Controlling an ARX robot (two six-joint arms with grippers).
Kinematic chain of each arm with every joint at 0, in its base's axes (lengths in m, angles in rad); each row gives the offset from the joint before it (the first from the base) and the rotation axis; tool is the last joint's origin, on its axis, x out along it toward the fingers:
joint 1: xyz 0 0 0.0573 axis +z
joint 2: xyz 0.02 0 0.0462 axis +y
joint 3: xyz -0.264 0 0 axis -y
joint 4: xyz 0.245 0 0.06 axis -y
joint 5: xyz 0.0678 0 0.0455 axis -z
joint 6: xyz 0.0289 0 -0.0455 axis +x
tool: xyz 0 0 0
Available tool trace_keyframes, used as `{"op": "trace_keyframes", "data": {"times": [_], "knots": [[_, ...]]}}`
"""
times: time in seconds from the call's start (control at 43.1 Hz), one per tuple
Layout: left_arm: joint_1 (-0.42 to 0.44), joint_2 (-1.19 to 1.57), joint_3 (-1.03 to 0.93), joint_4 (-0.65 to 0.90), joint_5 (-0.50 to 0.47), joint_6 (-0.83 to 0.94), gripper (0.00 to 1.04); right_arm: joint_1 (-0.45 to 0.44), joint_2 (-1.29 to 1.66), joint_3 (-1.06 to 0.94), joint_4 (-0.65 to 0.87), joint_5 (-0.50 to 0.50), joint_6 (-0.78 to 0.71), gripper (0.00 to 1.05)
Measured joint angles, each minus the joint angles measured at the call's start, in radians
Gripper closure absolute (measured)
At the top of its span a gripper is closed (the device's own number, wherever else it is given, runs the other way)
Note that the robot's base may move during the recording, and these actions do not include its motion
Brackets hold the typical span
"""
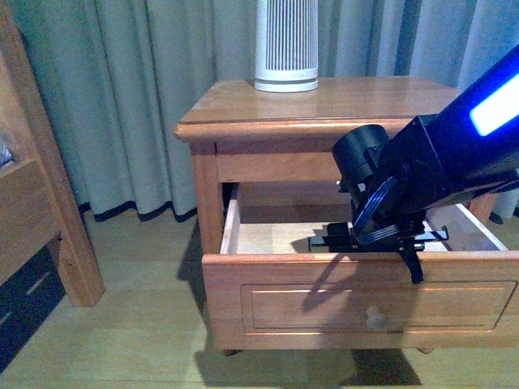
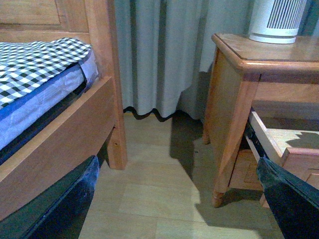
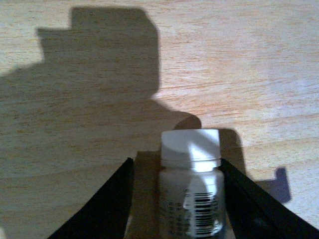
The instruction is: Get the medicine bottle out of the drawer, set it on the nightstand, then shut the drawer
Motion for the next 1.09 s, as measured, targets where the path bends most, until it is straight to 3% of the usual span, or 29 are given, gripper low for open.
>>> {"op": "trace_keyframes", "data": {"times": [0.162, 0.44, 0.811, 0.95, 1.089], "knots": [[0.0, 0.0, 0.0, 0.0, 0.0, 0.0, 0.07, 0.0, -0.023, -0.054, 0.064, 0.069, -0.061, 0.73], [0.0, 0.0, 0.0, 0.0, 0.0, 0.0, 0.07, 0.02, -0.219, -0.211, 0.169, 0.124, -0.141, 0.74], [0.0, 0.0, 0.0, 0.0, 0.0, 0.0, 0.07, 0.027, -0.644, -0.498, 0.24, 0.079, -0.154, 0.74], [0.0, 0.0, 0.0, 0.0, 0.0, 0.0, 0.07, -0.011, -0.724, -0.459, 0.269, 0.071, -0.202, 0.74], [0.0, 0.0, 0.0, 0.0, 0.0, 0.0, 0.07, -0.097, -0.655, -0.246, 0.202, 0.053, -0.237, 0.74]]}}
